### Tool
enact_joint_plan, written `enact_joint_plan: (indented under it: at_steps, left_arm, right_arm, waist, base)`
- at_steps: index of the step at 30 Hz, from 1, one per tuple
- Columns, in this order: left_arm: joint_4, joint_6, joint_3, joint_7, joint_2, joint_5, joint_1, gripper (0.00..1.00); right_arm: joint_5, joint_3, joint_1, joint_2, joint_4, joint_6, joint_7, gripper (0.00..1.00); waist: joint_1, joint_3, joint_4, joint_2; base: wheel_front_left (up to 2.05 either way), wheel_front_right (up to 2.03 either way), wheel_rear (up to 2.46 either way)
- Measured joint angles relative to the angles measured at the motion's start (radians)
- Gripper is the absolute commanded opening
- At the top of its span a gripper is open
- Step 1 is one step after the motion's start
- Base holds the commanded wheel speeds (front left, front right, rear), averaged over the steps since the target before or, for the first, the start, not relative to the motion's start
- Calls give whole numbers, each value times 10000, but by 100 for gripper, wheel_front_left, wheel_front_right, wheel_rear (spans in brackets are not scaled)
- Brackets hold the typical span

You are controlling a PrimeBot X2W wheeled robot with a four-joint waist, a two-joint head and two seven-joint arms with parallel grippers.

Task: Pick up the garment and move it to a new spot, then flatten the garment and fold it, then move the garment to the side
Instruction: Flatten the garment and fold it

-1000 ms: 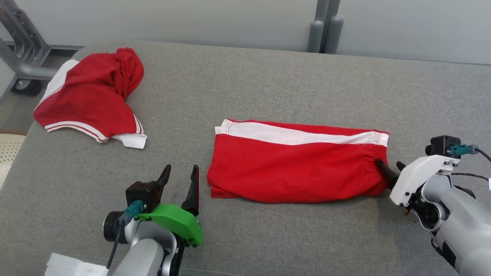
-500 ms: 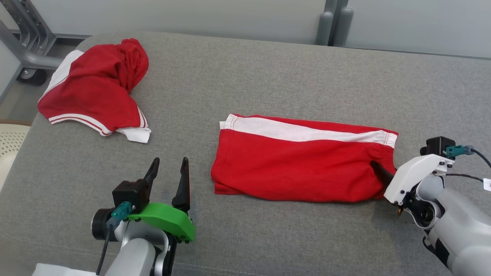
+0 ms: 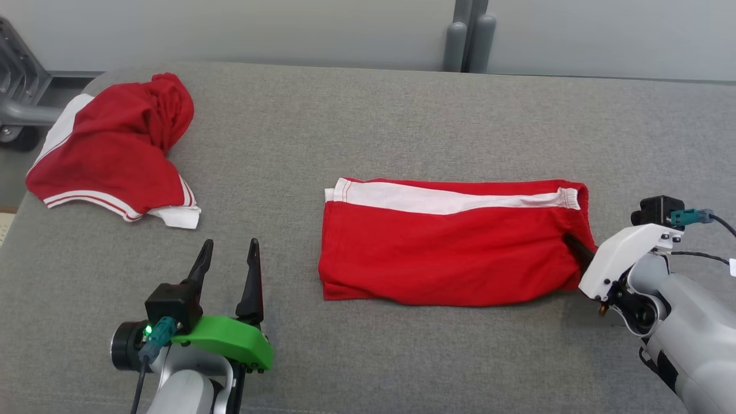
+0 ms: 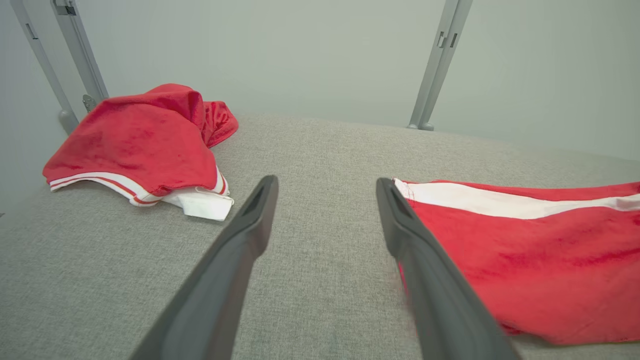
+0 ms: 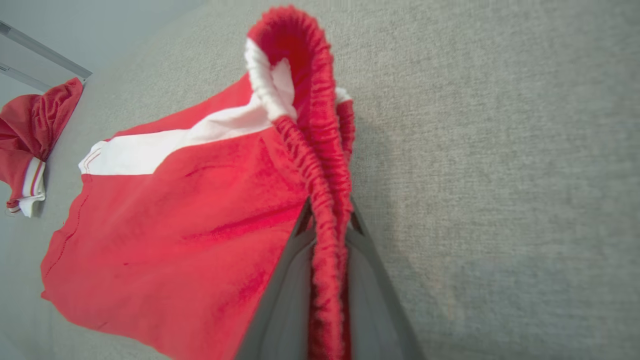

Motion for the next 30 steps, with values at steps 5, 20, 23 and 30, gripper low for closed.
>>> enact_joint_plan:
  at_steps: [5, 20, 23, 30]
  left_arm:
    - [-226, 0, 215, 2, 2, 107, 342, 100]
    - [-802, 0, 209, 67, -35, 303, 748, 100]
    - [-838, 0, 167, 136, -42, 303, 813, 100]
    - [-936, 0, -8, 236, -65, 303, 847, 100]
  right_arm:
    - [-2, 6, -81, -222, -2, 82, 0, 0]
    - [94, -42, -400, -1133, 2, 96, 660, 0]
    - [391, -44, -409, -878, -276, 119, 894, 0]
    - [694, 205, -452, -424, -1183, 184, 1492, 0]
  waist:
    - [0, -101, -368, 0]
    - [0, -385, -1432, 0]
    - [0, -458, -1486, 0]
    - [0, -594, -1408, 1]
  base:
    - [0, 0, 0]
    - [0, 0, 0]
    - [0, 0, 0]
    - [0, 0, 0]
